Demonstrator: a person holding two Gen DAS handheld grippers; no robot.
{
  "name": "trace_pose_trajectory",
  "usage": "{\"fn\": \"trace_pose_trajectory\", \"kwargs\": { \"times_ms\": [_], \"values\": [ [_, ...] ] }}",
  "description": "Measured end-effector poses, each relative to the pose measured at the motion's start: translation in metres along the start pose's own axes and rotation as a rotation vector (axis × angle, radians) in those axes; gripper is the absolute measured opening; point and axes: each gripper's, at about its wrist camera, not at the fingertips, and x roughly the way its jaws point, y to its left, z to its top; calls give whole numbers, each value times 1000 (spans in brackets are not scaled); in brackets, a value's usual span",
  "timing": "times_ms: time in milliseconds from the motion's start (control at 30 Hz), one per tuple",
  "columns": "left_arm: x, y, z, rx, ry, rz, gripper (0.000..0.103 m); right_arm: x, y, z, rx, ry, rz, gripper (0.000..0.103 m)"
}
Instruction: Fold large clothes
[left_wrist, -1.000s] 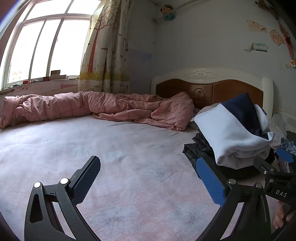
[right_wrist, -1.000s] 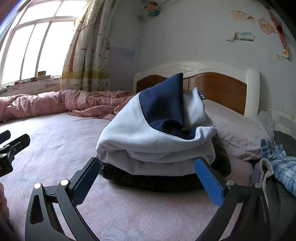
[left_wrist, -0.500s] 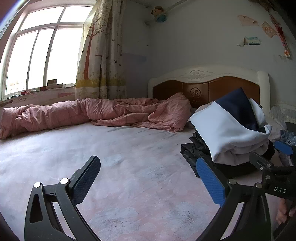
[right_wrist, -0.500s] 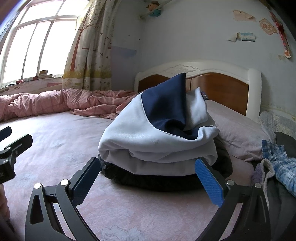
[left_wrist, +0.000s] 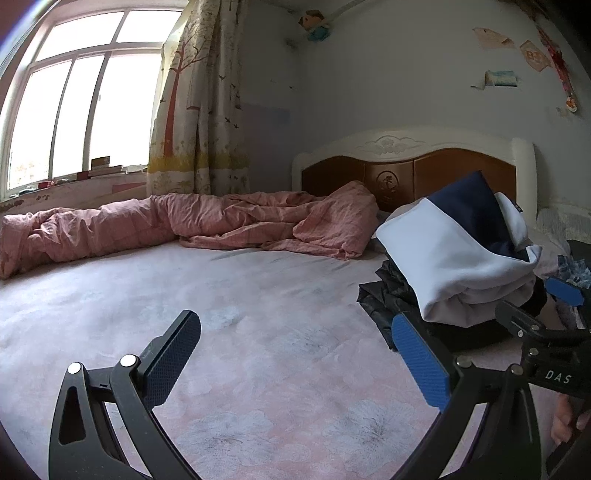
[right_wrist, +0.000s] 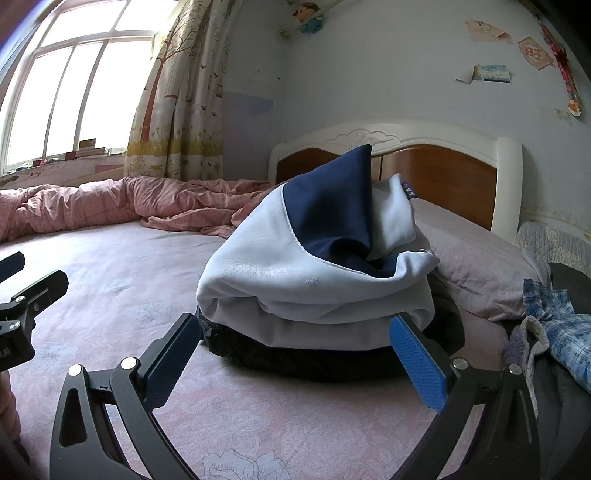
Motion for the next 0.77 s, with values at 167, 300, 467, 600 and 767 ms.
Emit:
{"fn": "trace_pose_trajectory", "kwargs": {
  "times_ms": [167, 300, 467, 600, 767],
  "values": [
    [0, 2, 0, -7, 4, -1, 103, -1, 1, 0, -1, 0, -1, 103],
    [1, 2, 0, -3, 2, 0, 103, -1, 1, 0, -1, 1, -1, 103],
    [0, 3, 2, 0, 1, -1, 103, 0, 1, -1, -5, 3, -1, 103],
    [-1, 5, 2, -9, 5, -3, 103, 4, 1, -3, -13, 8, 0, 103],
    [-2, 8, 2, -21, 4, -3, 103, 6, 0, -3, -17, 1, -13, 103]
  ]
}}
